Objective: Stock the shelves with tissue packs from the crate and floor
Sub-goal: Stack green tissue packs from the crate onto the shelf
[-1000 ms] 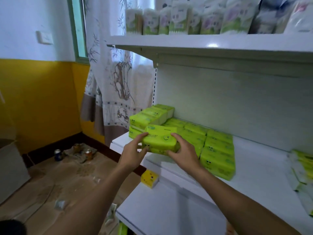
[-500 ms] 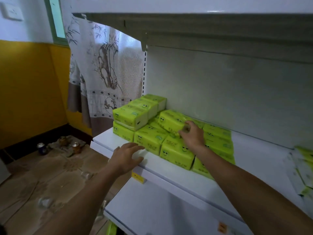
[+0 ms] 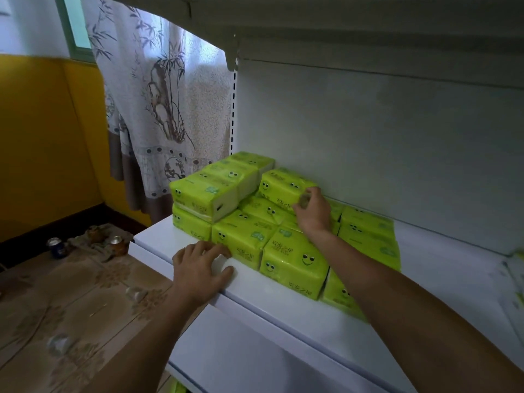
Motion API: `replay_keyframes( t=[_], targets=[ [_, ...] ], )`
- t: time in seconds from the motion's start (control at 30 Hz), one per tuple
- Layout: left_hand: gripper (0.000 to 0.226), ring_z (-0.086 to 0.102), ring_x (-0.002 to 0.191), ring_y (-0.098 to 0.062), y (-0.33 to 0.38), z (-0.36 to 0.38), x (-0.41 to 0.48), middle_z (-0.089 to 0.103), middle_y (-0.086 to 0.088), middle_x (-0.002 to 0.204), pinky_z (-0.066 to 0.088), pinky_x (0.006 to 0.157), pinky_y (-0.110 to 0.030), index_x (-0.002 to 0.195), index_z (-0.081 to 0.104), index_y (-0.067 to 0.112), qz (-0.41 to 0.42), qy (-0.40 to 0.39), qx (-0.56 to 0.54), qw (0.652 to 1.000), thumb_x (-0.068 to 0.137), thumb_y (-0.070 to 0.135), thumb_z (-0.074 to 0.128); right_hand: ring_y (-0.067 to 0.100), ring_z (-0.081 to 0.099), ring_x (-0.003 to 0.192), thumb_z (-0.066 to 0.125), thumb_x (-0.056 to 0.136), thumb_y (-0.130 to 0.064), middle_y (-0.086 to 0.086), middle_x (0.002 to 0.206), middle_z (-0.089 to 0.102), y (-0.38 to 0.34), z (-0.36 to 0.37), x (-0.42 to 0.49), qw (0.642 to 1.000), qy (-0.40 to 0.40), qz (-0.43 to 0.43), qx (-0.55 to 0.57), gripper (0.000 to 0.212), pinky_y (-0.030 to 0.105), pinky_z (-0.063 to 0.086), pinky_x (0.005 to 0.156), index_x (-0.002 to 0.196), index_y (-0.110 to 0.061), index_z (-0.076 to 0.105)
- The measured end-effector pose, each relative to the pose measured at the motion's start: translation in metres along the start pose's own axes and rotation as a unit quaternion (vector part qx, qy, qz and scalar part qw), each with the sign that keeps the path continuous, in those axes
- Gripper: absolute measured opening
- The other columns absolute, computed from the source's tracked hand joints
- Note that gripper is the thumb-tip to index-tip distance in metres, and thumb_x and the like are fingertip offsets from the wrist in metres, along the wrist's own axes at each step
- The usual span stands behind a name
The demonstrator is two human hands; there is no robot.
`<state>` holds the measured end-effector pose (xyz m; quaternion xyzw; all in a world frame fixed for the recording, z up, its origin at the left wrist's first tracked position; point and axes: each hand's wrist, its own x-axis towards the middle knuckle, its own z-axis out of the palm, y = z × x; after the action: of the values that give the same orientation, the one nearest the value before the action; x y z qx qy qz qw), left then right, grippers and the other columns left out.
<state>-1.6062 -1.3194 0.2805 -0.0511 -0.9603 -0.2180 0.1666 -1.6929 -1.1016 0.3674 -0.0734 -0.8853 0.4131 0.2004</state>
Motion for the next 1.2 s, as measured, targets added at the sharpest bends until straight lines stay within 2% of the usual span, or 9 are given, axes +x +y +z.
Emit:
replay_keyframes(
  t=[0.17, 0.37, 0.6, 0.7, 0.77, 0.87, 0.97, 1.03, 1.2],
  targets=[
    [0.043, 0.055, 0.101, -0.023, -0.009, 0.013, -0.002, 0.06, 0.006, 0.102, 0.033, 0.089, -0.04, 0.095, 0.063, 0.037, 0.034, 0.072, 0.004, 0.997, 0.07, 0.06, 0.039, 0.031, 0.054, 0.112, 0.064, 0.086, -0.008, 0.017, 0.12, 0.057, 0.002, 0.005, 0.023, 0.999, 0.024, 0.01, -0.027, 0.037, 0.032, 0.042, 0.091, 0.119, -0.002, 0.05],
    [0.042, 0.054, 0.101, -0.024, -0.011, 0.017, -0.002, 0.059, 0.005, 0.102, 0.031, 0.089, -0.038, 0.097, 0.062, 0.036, 0.046, 0.091, 0.006, 0.995, 0.072, 0.059, 0.037, 0.032, 0.056, 0.104, 0.055, 0.09, -0.006, 0.016, 0.118, 0.056, -0.004, 0.01, 0.032, 0.998, 0.047, 0.023, -0.044, 0.03, 0.031, 0.043, 0.079, 0.119, -0.006, 0.048],
    [0.038, 0.055, 0.097, -0.024, -0.012, 0.018, -0.002, 0.059, 0.005, 0.1, 0.037, 0.087, -0.041, 0.097, 0.059, 0.037, 0.048, 0.105, 0.014, 0.993, 0.073, 0.058, 0.038, 0.03, 0.053, 0.116, 0.042, 0.087, 0.008, 0.013, 0.133, 0.051, 0.001, 0.019, 0.031, 0.999, -0.029, 0.011, 0.03, 0.061, 0.035, 0.048, 0.094, 0.142, -0.02, 0.037],
    [0.036, 0.055, 0.097, -0.023, -0.013, 0.02, -0.001, 0.059, 0.005, 0.1, 0.036, 0.087, -0.04, 0.097, 0.056, 0.038, 0.05, 0.108, 0.012, 0.993, 0.073, 0.058, 0.039, 0.031, 0.052, 0.118, 0.041, 0.086, 0.008, 0.013, 0.14, 0.044, 0.0, 0.016, 0.028, 0.998, -0.057, 0.027, 0.029, 0.069, 0.033, 0.048, 0.089, 0.147, -0.022, 0.025],
    [0.037, 0.055, 0.098, -0.024, -0.013, 0.02, -0.001, 0.059, 0.005, 0.1, 0.036, 0.087, -0.04, 0.097, 0.058, 0.038, 0.046, 0.102, 0.016, 0.994, 0.073, 0.058, 0.038, 0.031, 0.05, 0.121, 0.042, 0.087, 0.006, 0.013, 0.142, 0.042, -0.004, 0.011, 0.02, 0.997, -0.061, 0.037, 0.016, 0.071, 0.028, 0.044, 0.084, 0.149, -0.02, 0.019],
    [0.051, 0.052, 0.106, -0.024, -0.01, 0.011, -0.001, 0.058, 0.004, 0.107, 0.033, 0.093, -0.042, 0.102, 0.061, 0.035, 0.042, 0.057, 0.018, 0.997, 0.072, 0.063, 0.03, 0.031, 0.048, 0.123, 0.044, 0.085, 0.003, 0.014, 0.143, 0.041, -0.01, -0.001, -0.002, 0.997, -0.068, 0.034, -0.007, 0.072, 0.029, 0.043, 0.092, 0.149, -0.017, 0.017],
    [0.076, 0.04, 0.124, -0.019, -0.007, -0.001, -0.008, 0.05, 0.005, 0.129, 0.02, 0.106, -0.04, 0.121, 0.056, 0.035, 0.031, -0.019, -0.003, 0.999, 0.067, 0.07, 0.014, 0.035, 0.056, 0.11, 0.046, 0.083, 0.0, 0.019, 0.132, 0.05, -0.015, -0.016, -0.031, 0.996, -0.085, 0.014, -0.03, 0.074, 0.036, 0.049, 0.084, 0.149, -0.019, 0.019],
    [0.083, 0.033, 0.133, -0.016, -0.003, -0.007, -0.021, 0.043, 0.004, 0.14, 0.015, 0.111, -0.041, 0.128, 0.051, 0.035, 0.021, -0.052, -0.015, 0.998, 0.065, 0.069, 0.009, 0.035, 0.056, 0.11, 0.048, 0.083, -0.003, 0.019, 0.132, 0.05, -0.018, -0.028, -0.052, 0.995, -0.093, 0.003, -0.044, 0.073, 0.038, 0.05, 0.084, 0.149, -0.017, 0.02],
    [0.079, 0.044, 0.129, -0.027, 0.012, -0.026, -0.078, 0.052, -0.009, 0.135, 0.036, 0.103, -0.041, 0.121, 0.061, 0.025, 0.042, -0.044, -0.051, 0.997, 0.062, 0.063, 0.025, 0.031, 0.044, 0.128, 0.054, 0.084, -0.008, 0.016, 0.143, 0.042, -0.028, -0.053, -0.111, 0.993, -0.101, -0.01, -0.056, 0.07, 0.033, 0.043, 0.097, 0.147, -0.012, 0.024]
  ],
)
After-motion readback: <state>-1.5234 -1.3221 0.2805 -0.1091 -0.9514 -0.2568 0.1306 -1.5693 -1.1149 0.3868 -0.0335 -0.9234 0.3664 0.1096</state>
